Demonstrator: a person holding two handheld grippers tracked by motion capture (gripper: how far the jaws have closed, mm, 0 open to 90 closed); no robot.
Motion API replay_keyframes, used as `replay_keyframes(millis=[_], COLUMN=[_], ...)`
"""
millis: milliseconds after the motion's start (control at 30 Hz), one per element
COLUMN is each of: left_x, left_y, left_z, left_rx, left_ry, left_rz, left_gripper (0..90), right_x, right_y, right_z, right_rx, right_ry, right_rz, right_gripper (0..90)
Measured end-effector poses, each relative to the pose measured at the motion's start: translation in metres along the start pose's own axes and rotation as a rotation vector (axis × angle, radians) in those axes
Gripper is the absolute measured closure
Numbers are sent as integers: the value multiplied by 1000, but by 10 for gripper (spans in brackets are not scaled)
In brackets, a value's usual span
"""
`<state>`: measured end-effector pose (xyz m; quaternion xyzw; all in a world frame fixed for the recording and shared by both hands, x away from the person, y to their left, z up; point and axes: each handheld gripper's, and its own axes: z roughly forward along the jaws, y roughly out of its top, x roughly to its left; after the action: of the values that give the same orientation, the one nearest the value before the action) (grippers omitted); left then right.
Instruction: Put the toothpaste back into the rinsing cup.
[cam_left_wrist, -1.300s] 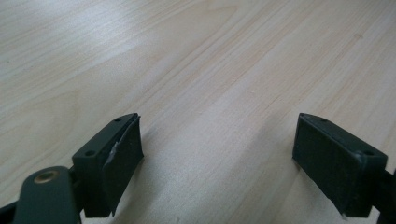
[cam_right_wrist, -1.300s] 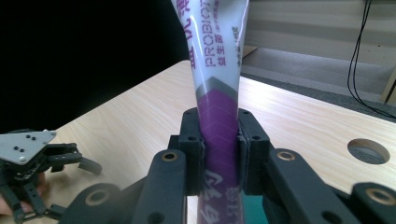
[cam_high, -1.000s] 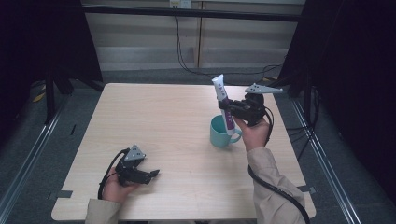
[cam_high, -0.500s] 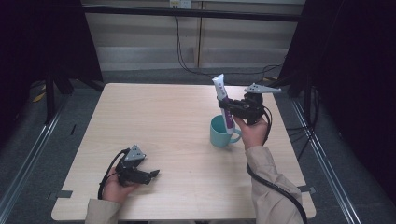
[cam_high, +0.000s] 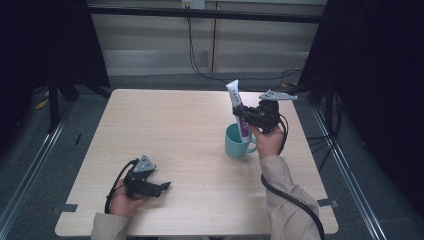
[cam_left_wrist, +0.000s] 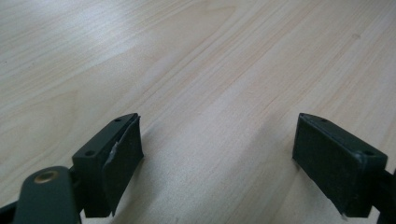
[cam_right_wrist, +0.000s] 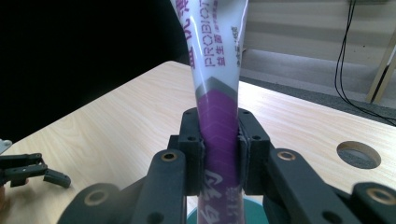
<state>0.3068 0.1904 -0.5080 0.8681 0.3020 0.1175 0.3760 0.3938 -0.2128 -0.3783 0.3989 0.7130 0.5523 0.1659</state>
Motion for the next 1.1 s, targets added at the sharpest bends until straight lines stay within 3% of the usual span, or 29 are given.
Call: replay_keyframes(millis=[267, 567, 1100], left_x=[0, 0, 0], left_y=[0, 0, 0], left_z=[0, 0, 0], left_rx=[-1, 0, 1], left_ry=[-2, -5, -10], left_rz=[-2, -4, -4], left_gripper=[154, 154, 154], right_x=[-2, 2, 0], right_y=[-1, 4, -11], right_z=[3, 8, 24], right_rx=[-1, -17, 5], right_ry=[0, -13, -48], right_rz=[8, -25, -49], right_gripper=[751, 751, 749])
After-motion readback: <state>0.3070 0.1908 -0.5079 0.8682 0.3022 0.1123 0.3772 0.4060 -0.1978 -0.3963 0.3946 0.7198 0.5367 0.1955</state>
